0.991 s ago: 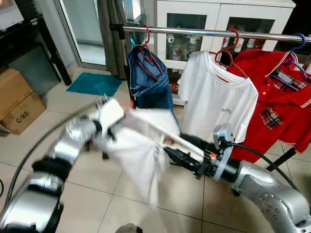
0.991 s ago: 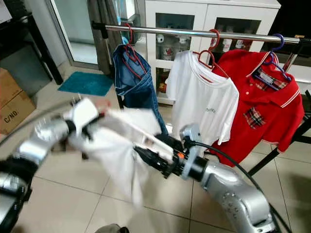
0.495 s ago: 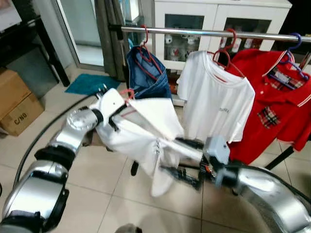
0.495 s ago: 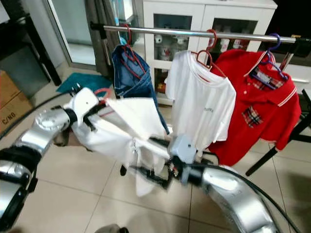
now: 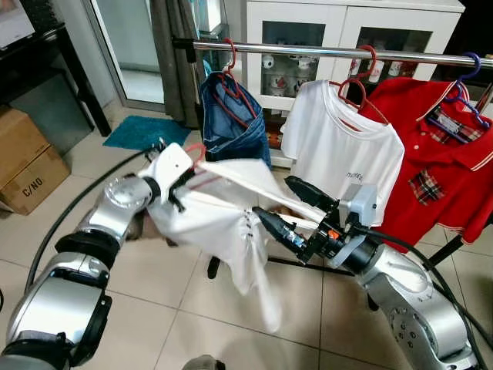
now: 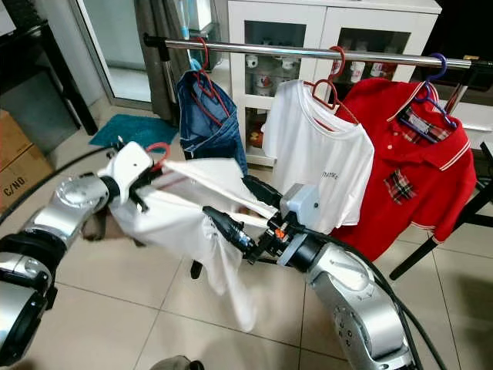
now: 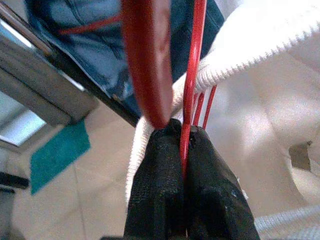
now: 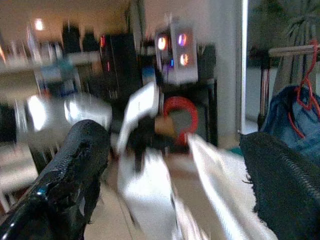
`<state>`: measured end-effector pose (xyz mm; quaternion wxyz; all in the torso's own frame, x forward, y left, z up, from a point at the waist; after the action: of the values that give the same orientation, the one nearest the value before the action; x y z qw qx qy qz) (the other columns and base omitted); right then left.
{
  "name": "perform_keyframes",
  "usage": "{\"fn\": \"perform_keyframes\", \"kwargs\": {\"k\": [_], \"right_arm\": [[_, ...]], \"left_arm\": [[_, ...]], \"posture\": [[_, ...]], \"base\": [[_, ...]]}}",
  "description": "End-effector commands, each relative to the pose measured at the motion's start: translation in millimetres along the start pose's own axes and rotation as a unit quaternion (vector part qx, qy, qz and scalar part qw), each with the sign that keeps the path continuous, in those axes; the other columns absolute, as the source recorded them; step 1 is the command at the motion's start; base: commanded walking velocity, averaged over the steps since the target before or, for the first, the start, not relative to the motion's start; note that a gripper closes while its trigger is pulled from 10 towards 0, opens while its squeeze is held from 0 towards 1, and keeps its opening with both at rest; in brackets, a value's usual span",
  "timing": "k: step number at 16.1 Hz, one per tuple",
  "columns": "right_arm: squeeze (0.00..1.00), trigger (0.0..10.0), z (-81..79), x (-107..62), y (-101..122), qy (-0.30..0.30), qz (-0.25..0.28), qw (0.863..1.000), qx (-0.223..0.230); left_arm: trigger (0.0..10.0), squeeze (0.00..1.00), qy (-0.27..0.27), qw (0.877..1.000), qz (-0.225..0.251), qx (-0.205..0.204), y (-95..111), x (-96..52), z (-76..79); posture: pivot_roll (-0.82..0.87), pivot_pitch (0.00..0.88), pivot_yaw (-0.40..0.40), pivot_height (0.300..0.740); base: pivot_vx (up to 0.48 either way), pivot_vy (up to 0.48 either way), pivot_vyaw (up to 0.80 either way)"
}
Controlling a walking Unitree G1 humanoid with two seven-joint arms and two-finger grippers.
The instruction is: Hang hanger
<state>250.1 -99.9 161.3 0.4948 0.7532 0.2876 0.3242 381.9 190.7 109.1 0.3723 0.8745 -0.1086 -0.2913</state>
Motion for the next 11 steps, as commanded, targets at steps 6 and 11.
{"fn": "perform_keyframes", "kwargs": {"k": [6,11], "right_arm": [[0.00,10.0,-35.1,-31.1,0,0.171,-0.082,0.981,0.026],[0.00,10.0,8.6,-34.8,-52,0.056,-0.253,0.957,-0.130]], "left_arm": [[0.0,0.00,0.040,0.990,-0.087,-0.100,-40,-11.1,-7.2],[0.0,0.00,0.076,0.994,0.043,-0.064,39,-6.1,-57.9]], "posture": [[-0.08,0.000,0.065,0.740],[-0.09,0.000,0.068,0.740]], "base": [[0.000,0.000,0.00],[0.000,0.000,0.00]]}}
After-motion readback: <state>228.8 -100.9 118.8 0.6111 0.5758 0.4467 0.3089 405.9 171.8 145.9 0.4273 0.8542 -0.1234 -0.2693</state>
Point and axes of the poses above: a point about 5 cm out from each wrist's last joint towards the gripper, its own x axis pointing out of the wrist towards the gripper, its own y axis along the axis of the wrist's last joint, z = x × y, the point moved 2 cm from there along x, pointing out of the wrist towards the gripper, and after that the axes turned 9 degrees about x, right-handed, at the moved point
